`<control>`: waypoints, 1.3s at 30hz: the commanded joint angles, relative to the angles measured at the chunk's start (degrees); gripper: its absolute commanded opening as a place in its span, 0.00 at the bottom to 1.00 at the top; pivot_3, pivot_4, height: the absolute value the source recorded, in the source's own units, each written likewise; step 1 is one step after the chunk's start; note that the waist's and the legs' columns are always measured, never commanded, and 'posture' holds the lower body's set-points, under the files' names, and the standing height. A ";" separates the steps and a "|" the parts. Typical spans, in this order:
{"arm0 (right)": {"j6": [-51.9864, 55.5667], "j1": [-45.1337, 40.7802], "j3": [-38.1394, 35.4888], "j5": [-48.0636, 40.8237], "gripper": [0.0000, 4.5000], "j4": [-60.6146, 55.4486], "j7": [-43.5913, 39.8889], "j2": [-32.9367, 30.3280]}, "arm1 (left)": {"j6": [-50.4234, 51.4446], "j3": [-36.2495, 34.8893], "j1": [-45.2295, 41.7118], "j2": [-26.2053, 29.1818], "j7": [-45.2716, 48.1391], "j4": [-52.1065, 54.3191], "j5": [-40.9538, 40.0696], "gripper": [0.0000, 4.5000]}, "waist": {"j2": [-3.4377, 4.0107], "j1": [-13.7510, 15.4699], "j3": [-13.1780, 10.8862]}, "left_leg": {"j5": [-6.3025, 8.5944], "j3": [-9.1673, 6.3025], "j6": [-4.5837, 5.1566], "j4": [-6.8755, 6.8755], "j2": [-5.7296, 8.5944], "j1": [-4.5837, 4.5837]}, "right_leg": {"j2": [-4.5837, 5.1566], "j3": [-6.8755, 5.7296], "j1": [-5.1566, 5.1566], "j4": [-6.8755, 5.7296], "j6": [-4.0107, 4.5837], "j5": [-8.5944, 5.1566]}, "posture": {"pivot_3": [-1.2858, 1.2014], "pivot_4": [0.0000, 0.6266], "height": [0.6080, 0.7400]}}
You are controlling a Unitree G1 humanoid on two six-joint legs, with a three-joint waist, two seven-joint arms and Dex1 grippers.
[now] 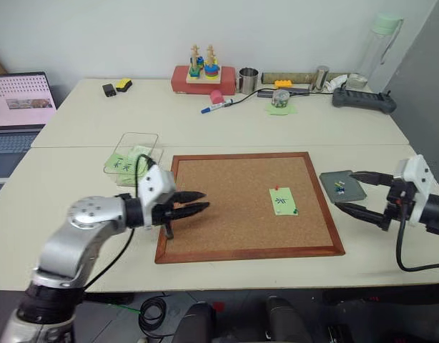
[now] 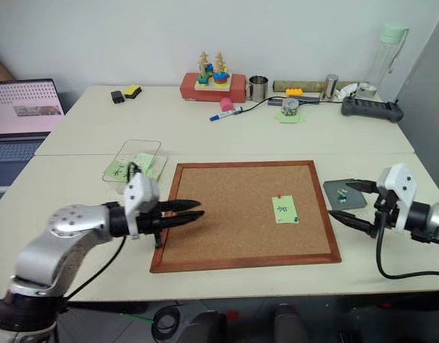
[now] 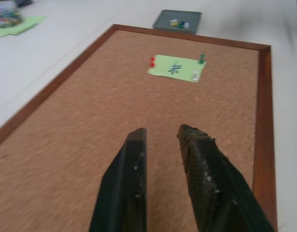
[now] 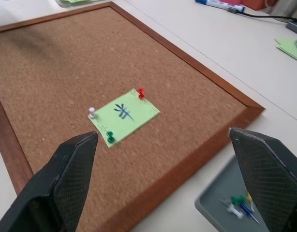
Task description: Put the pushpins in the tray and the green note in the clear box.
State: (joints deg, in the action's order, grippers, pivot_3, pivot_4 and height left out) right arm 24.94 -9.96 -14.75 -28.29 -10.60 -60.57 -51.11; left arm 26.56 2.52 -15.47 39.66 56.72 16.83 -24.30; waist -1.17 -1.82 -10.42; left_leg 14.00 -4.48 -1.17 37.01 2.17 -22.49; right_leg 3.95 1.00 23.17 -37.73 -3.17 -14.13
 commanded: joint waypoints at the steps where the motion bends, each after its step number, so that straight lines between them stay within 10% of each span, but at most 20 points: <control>1: 1.07 -5.57 4.69 0.72 1.00 -0.26 1.48 1.84 | -5.32 4.49 -2.96 -4.14 -1.30 -4.81 4.25 0.04 | -0.01 0.05 0.00 | 0.00 -0.01 0.00 0.00 0.00 -0.01 | 0.00 -0.02 0.00 0.01 0.00 0.00 | 0.52 0.24 1.00; 24: -14.77 -28.87 23.69 18.52 1.00 35.17 0.63 18.23 | -17.58 9.71 -3.66 -12.79 -3.47 -20.73 13.86 0.01 | -0.03 0.12 -0.01 | -0.01 -0.17 -0.01 0.00 0.09 -0.10 | 0.04 -0.07 0.08 -0.06 -0.03 0.03 | 0.52 0.24 1.00; 39: -16.87 -28.49 23.40 18.95 0.31 38.50 -1.17 20.00 | -16.88 9.10 -2.35 -12.31 -4.27 -19.59 14.23 0.00 | -0.02 -0.03 -0.01 | -0.01 -0.22 -0.01 0.00 0.09 -0.05 | 0.03 -0.03 0.08 -0.13 -0.03 0.04 | 0.52 0.24 1.00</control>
State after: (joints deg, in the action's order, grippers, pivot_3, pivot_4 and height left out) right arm 8.78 -37.79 9.98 -8.91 29.15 -60.95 -31.08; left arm 9.62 12.29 -18.57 26.77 52.88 -4.48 -10.41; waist -1.19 -1.86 -10.43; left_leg 13.99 -4.70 -1.18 37.01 2.26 -22.53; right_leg 3.98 0.96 23.25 -37.87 -3.20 -14.09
